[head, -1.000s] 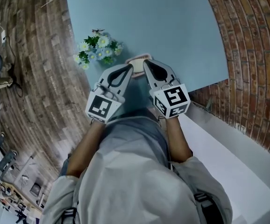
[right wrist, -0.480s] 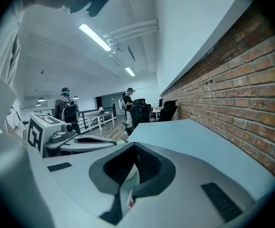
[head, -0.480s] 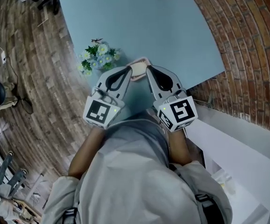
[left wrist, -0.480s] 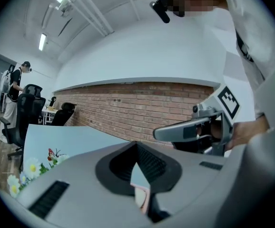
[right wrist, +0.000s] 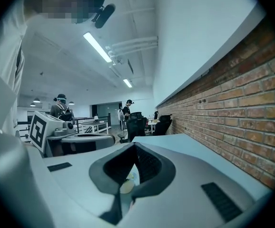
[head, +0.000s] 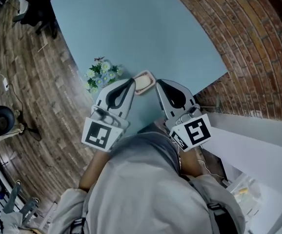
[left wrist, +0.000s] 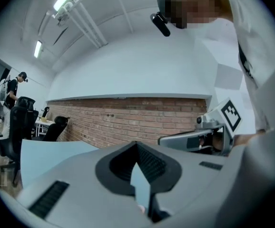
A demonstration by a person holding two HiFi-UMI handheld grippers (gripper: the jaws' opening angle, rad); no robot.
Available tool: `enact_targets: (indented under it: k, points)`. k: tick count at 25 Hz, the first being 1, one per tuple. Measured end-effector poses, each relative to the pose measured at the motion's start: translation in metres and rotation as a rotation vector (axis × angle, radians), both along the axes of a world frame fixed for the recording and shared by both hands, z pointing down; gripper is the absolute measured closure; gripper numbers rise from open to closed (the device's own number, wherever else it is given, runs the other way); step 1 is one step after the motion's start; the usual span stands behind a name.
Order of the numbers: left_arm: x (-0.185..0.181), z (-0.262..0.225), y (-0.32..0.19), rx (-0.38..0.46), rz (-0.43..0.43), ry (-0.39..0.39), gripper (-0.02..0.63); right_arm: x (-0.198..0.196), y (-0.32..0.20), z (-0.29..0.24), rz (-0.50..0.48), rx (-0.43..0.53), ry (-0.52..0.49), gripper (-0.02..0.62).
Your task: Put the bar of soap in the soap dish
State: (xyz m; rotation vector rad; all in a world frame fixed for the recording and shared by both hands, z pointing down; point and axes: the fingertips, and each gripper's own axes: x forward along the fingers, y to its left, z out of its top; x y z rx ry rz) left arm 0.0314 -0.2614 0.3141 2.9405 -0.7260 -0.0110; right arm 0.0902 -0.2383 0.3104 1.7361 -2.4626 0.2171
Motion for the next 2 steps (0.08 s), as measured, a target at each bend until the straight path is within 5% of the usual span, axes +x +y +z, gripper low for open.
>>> enact_targets:
  k: [2]
  points:
    - [-0.0025, -0.0157, 0.0062, 0.004, -0.001, 0.019, 0.603, -0.0011, 0.0075, -0.0133, 0.002, 0.013, -0.004, 0.583]
